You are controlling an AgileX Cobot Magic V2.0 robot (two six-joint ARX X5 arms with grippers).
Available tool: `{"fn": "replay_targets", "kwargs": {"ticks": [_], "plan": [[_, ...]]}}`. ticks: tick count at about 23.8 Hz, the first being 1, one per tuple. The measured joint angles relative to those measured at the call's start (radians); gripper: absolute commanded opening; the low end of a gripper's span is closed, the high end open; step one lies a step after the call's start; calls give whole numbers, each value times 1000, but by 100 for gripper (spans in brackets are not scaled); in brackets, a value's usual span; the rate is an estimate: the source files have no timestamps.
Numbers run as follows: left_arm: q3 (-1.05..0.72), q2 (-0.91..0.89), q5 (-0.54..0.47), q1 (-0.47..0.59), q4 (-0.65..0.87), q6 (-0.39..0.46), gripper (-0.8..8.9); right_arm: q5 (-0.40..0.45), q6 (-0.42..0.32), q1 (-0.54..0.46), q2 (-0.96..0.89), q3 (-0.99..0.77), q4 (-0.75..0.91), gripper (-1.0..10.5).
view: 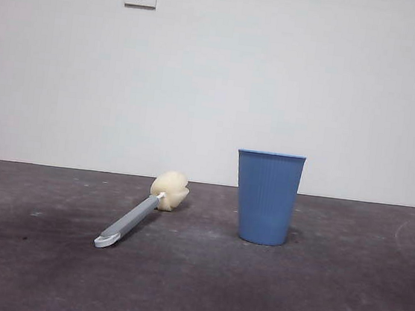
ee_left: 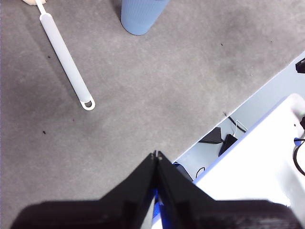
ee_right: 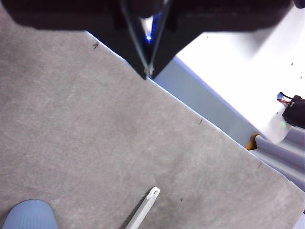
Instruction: Pick up the cup brush,pick up the cup,insert the brush into the cup,clean the cup,put the cup brush back,put the cup back to the fixed position on the table
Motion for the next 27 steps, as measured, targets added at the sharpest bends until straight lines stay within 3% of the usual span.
{"fn": "replay_targets", "kwargs": {"ticks": [5,7,9,14,16,22,27], "plan": [[0,0,-2,0,1,1,-4,0,3,0,0,0,0,2],[-1,-20,-53,20,52,24,-4,0,3,0,0,0,0,2],[-6,-67,-72,89,223,84,-4,0,3,0,0,0,0,2],[-197,-307,21,337,800,233,-4,0,3,0,0,0,0,2],[-311,-421,20,427,901,260,-4,0,3,0,0,0,0,2],[-578,-616,5,555,911,289,-4,0,3,0,0,0,0,2],[-784,-750,2,595,904,286,-4,0,3,0,0,0,0,2]]}}
